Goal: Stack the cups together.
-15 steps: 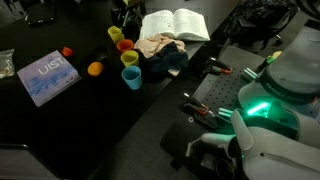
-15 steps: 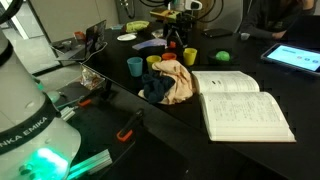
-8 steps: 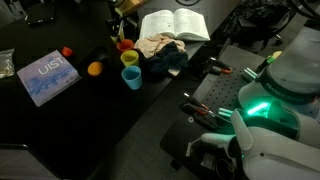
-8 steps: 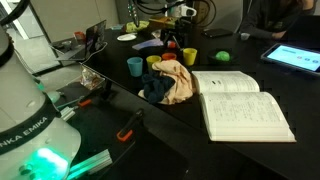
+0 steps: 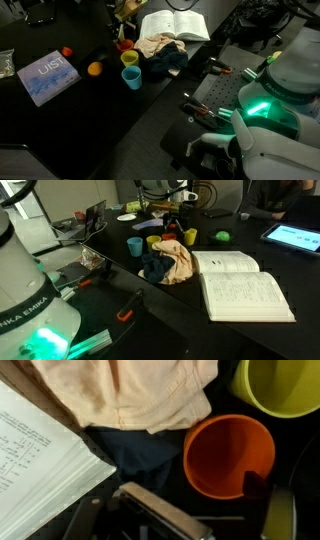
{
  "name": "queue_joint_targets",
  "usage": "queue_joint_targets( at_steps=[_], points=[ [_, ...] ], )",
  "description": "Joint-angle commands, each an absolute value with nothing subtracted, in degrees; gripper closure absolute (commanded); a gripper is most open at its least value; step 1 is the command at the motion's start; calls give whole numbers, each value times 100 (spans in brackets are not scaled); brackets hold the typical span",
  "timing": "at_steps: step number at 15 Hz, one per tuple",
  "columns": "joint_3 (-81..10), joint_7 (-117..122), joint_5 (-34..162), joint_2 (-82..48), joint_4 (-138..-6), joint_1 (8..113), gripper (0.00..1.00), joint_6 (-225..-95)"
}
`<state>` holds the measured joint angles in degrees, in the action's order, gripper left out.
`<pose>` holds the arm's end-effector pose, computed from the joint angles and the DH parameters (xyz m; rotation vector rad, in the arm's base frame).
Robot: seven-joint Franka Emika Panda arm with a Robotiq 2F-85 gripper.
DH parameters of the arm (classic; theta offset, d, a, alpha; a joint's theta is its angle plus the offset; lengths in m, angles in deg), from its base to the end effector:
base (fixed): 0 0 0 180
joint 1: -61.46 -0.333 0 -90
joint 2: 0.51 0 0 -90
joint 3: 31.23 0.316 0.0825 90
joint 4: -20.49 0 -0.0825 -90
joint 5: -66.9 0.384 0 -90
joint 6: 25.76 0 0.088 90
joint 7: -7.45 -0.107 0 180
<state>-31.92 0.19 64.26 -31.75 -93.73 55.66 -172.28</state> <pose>0.6076 0.0551 0.1855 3.1116 0.0039 0.0339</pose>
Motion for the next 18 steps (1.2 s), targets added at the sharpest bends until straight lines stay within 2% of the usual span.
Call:
queue_joint_targets(
  at_steps=[1,2,3,5,8,13,16,18],
  points=[
    [-3232,61,6314,-3335,-9216,5544,0,-17195],
    [-3239,81,6289,-3361,-9217,5538,3,-17193],
    [-3238,111,6269,-3379,-9219,5539,27,-17189],
    [-3241,131,6240,-3394,-9226,5541,32,-17163],
    [-3251,145,6217,-3401,-9248,5545,58,-17140],
    [-3274,62,6233,-3335,-9255,5522,95,-16934],
    [-3197,53,6396,-3246,-9250,5603,100,-16615],
    [-3172,78,6452,-3134,-9240,5644,97,-16425]
  ],
)
